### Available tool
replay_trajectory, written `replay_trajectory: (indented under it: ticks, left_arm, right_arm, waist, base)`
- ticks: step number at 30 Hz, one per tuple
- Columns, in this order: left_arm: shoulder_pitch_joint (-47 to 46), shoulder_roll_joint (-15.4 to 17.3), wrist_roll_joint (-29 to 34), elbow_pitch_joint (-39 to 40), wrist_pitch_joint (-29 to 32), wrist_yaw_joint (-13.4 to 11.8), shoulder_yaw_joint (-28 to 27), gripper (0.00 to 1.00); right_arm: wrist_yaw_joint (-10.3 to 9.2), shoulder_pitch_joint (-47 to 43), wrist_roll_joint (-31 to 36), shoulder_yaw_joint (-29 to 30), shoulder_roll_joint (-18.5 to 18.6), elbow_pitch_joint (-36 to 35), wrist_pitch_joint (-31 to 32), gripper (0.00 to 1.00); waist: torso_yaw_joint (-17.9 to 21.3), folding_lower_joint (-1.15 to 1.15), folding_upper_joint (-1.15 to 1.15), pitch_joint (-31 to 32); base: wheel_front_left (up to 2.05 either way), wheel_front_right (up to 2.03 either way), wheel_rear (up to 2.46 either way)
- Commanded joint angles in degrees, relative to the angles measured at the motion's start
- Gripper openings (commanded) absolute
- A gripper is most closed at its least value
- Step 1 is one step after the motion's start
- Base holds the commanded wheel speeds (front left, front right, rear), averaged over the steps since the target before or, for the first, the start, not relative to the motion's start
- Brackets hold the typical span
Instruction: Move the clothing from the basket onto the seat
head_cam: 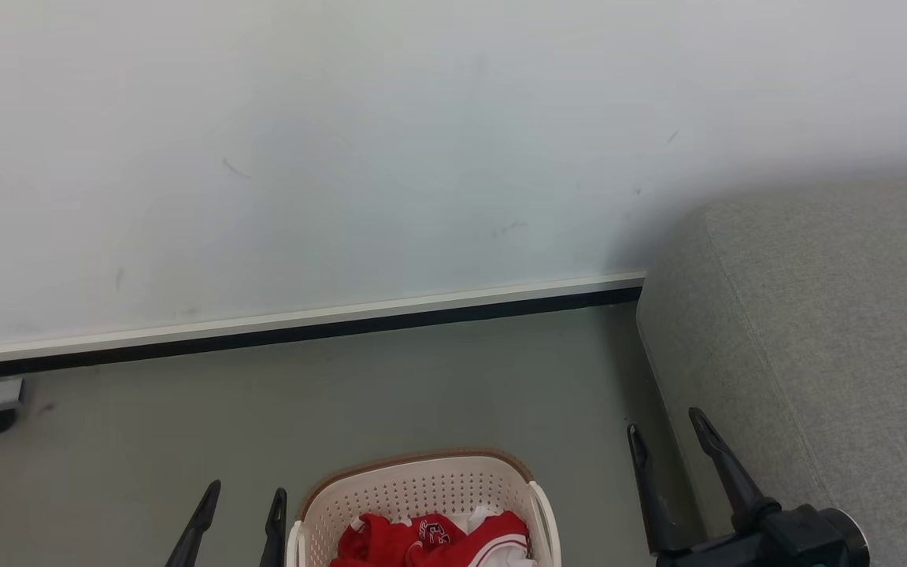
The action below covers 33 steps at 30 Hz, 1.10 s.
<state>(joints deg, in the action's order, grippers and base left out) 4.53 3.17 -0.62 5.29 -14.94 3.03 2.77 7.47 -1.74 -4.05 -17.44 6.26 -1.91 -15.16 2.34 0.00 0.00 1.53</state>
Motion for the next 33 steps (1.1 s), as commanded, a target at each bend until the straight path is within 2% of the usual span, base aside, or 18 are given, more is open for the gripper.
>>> replay_trajectory:
  ticks: [1,14,24,26,33]
  left_arm:
    - [0.1,0.1,0.3,-0.2,-0.3,0.2,-0.1,1.00]
    - [-2.0,0.0,-0.6,-6.8,-0.3,1.9,1.7,1.00]
    - [-8.5,0.6,-0.7,-13.5,-0.3,3.9,6.4,1.00]
    - [-12.0,1.1,-0.9,-17.5,-0.3,4.3,9.3,1.00]
    - [-19.3,2.0,-1.2,-23.7,-0.3,4.4,13.3,1.00]
  right_arm:
    - [0.04,-0.2,-0.2,0.1,0.0,-0.2,-0.1,1.00]
    - [0.04,2.7,0.5,2.7,-0.6,-1.9,-0.1,1.00]
    - [0.04,6.3,0.0,2.9,-1.3,-3.6,-0.1,1.00]
    - [0.04,8.2,-0.1,2.7,-1.3,-4.2,-0.1,1.00]
    - [0.04,12.5,-0.1,2.2,-1.3,-6.0,-0.1,1.00]
  waist:
    - [-0.1,0.00,0.00,-0.2]
    - [1.1,0.00,0.00,-4.5]
    - [2.1,0.00,0.00,-11.7]
    - [2.9,0.00,0.00,-14.9]
    - [4.3,0.00,0.00,-21.9]
  base:
    - [0.00,0.00,0.00]
    - [0.00,0.00,0.00]
    - [0.00,0.00,0.00]
    - [0.00,0.00,0.00]
    - [0.00,0.00,0.00]
